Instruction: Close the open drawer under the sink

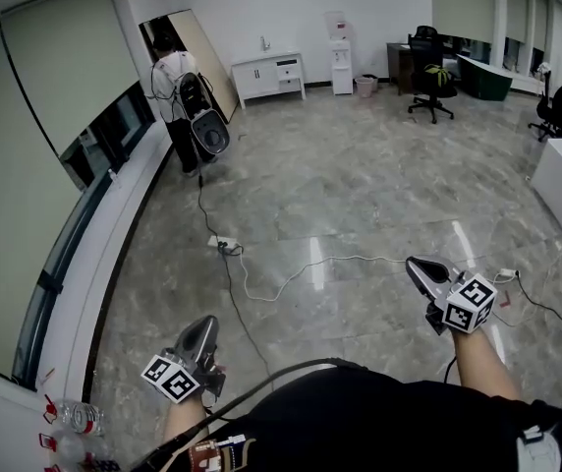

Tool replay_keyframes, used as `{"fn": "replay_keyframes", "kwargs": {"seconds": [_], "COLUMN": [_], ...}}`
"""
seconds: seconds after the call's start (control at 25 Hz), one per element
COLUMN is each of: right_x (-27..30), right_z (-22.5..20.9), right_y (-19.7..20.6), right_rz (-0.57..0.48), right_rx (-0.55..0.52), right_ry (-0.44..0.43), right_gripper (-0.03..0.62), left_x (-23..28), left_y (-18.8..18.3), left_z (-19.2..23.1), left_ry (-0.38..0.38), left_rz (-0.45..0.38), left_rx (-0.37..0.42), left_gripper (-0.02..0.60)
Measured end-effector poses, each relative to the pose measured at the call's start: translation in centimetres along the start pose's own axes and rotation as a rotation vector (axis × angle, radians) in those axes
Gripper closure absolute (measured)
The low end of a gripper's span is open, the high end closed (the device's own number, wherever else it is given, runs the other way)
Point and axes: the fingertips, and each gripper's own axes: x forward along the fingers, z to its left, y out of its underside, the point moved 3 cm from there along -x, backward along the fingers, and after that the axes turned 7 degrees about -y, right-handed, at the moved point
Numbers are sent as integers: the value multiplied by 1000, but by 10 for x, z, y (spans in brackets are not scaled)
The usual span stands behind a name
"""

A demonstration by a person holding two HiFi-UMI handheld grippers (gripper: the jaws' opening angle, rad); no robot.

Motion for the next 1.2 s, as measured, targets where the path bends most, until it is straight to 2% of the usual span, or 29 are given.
{"fn": "replay_keyframes", "kwargs": {"seconds": [0.24,0.44,0.64,0.72,0.88,1.0,1.2], "right_x": [-8,26,87,120,192,251,303], "right_z": [-42,-63,-76,-81,-79,-75,-85], "right_y": [26,26,17,10,-6,-11,-11], "right_rz": [21,38,51,38,21,18,25], "right_rx": [63,61,17,24,18,18,30], "right_ry": [55,81,126,148,160,152,166], "right_gripper": [592,592,592,592,592,592,592], "left_x": [46,86,119,131,141,148,171], "left_y": [1,0,-12,-26,-61,-78,-86], "left_z": [12,45,110,142,204,257,301], "left_ry": [19,65,113,124,145,147,171], "left_rz": [20,29,14,20,44,47,82], "left_rx": [-11,-31,-40,-45,-1,-12,-1], "left_gripper": [581,581,581,581,581,581,581]}}
